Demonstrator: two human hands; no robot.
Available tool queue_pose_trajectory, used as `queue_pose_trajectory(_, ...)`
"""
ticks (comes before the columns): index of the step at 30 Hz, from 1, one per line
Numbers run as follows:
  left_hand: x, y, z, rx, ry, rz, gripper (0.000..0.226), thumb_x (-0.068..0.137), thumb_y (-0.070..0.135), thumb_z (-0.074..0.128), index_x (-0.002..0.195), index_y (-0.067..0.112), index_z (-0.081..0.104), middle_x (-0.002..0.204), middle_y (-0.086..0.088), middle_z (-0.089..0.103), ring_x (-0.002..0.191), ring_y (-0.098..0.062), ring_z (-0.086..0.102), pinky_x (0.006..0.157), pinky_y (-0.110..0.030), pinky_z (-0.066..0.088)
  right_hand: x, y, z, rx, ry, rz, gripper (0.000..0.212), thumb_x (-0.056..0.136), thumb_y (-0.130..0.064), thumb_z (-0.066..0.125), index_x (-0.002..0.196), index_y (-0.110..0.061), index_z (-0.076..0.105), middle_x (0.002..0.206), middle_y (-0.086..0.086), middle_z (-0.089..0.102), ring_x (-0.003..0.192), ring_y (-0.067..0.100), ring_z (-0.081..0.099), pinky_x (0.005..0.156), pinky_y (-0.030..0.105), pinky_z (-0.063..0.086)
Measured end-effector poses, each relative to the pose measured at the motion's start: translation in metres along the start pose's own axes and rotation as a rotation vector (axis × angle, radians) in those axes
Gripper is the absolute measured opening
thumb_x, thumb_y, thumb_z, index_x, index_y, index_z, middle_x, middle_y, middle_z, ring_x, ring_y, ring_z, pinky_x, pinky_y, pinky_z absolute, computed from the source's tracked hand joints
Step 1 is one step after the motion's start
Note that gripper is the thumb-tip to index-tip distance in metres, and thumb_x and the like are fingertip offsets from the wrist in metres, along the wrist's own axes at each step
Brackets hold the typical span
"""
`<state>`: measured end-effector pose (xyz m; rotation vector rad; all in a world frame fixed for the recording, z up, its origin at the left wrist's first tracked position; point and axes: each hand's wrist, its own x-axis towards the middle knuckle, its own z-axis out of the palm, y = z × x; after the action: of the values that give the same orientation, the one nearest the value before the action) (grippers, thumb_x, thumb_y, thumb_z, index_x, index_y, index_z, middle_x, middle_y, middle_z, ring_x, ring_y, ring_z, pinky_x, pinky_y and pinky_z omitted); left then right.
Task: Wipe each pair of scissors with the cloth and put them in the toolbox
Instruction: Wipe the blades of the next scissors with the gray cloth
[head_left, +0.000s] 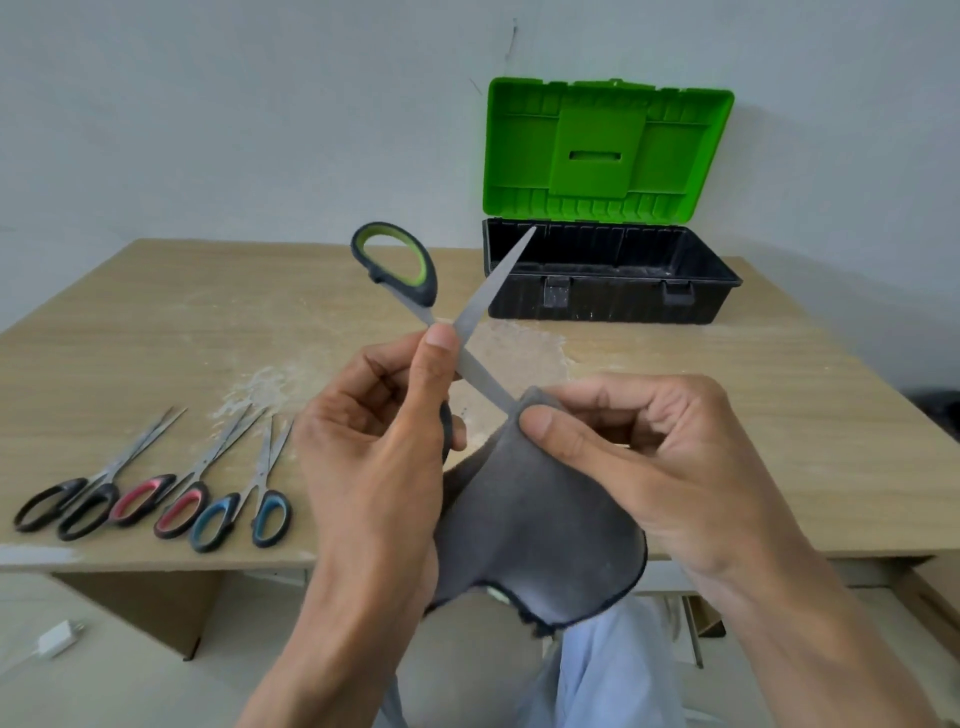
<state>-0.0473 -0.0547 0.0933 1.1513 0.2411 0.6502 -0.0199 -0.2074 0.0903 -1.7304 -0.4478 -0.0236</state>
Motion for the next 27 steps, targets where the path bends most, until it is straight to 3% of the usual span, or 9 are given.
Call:
queue_pose_trajectory(6, -0.004, -0.004, 0.01, -0.135, 0.043, -0.093, 0.011, 0.087, 0.018, 0.071, 0.077, 0.012, 0.071, 0.062, 0.005, 0.063, 0.045, -0.007, 0.047, 0.048, -0.021, 0.041, 0.011, -0.006, -0.015, 0.004, -0.018, -0.043, 0.018, 0.076, -0.03, 0.08, 0.089, -0.018, 0.085, 0.08, -0.004, 0.083, 0.073, 0.009, 0.078, 0.065, 0.017, 0.058)
queue_pose_trajectory(10, 0.008, -0.002, 0.009, -0.142, 0.086, -0.142, 0.012, 0.087, 0.025, 0.067, 0.079, 0.016, 0.07, 0.065, 0.01, 0.064, 0.05, -0.002, 0.052, 0.049, -0.016, 0.046, 0.018, -0.006, -0.03, -0.047, 0.032, -0.115, 0.019, 0.075, -0.031, 0.08, 0.089, -0.018, 0.085, 0.083, -0.004, 0.083, 0.075, 0.011, 0.079, 0.066, 0.021, 0.061)
queue_pose_trajectory(14, 0.035, -0.003, -0.006, -0.135, 0.188, -0.164, 0.012, 0.089, 0.027, 0.069, 0.084, 0.018, 0.074, 0.071, 0.012, 0.066, 0.061, 0.001, 0.054, 0.054, -0.018, 0.046, 0.023, -0.004, -0.059, -0.018, 0.107, -0.064, 0.028, 0.066, -0.039, 0.081, 0.086, -0.021, 0.086, 0.085, -0.001, 0.083, 0.078, 0.01, 0.079, 0.068, 0.016, 0.058)
queue_pose_trajectory(17, 0.032, -0.014, -0.002, -0.103, 0.125, -0.275, 0.015, 0.087, 0.031, 0.069, 0.084, 0.017, 0.075, 0.072, 0.01, 0.066, 0.067, -0.002, 0.054, 0.057, -0.02, 0.049, 0.034, 0.001, -0.068, -0.028, 0.073, 0.001, 0.025, 0.069, -0.036, 0.081, 0.087, -0.02, 0.087, 0.086, 0.002, 0.084, 0.077, 0.01, 0.078, 0.068, 0.015, 0.057)
queue_pose_trajectory(19, 0.028, -0.022, 0.006, -0.107, 0.07, -0.339, 0.016, 0.087, 0.032, 0.067, 0.084, 0.018, 0.074, 0.071, 0.01, 0.066, 0.067, -0.003, 0.055, 0.061, -0.022, 0.049, 0.044, 0.01, -0.071, -0.053, 0.056, 0.083, 0.025, 0.07, -0.035, 0.081, 0.09, -0.021, 0.087, 0.086, 0.002, 0.084, 0.079, 0.012, 0.079, 0.072, 0.021, 0.058)
queue_pose_trajectory(24, 0.033, -0.041, 0.023, -0.103, 0.051, -0.43, 0.016, 0.084, 0.036, 0.072, 0.092, 0.023, 0.076, 0.083, 0.011, 0.075, 0.081, -0.006, 0.059, 0.076, -0.031, 0.045, 0.074, 0.049, -0.074, -0.201, -0.069, 0.354, 0.014, 0.086, -0.031, 0.083, 0.1, -0.026, 0.085, 0.091, 0.001, 0.084, 0.093, 0.022, 0.08, 0.101, 0.047, 0.058)
queue_pose_trajectory(27, 0.038, -0.049, 0.028, -0.12, 0.076, -0.467, 0.024, 0.082, 0.035, 0.075, 0.1, 0.018, 0.076, 0.081, 0.011, 0.076, 0.076, -0.004, 0.061, 0.076, -0.03, 0.046, 0.086, 0.071, -0.073, -0.269, -0.054, 0.431, 0.011, 0.089, -0.034, 0.083, 0.099, -0.03, 0.083, 0.089, 0.0, 0.084, 0.094, 0.02, 0.078, 0.095, 0.038, 0.057)
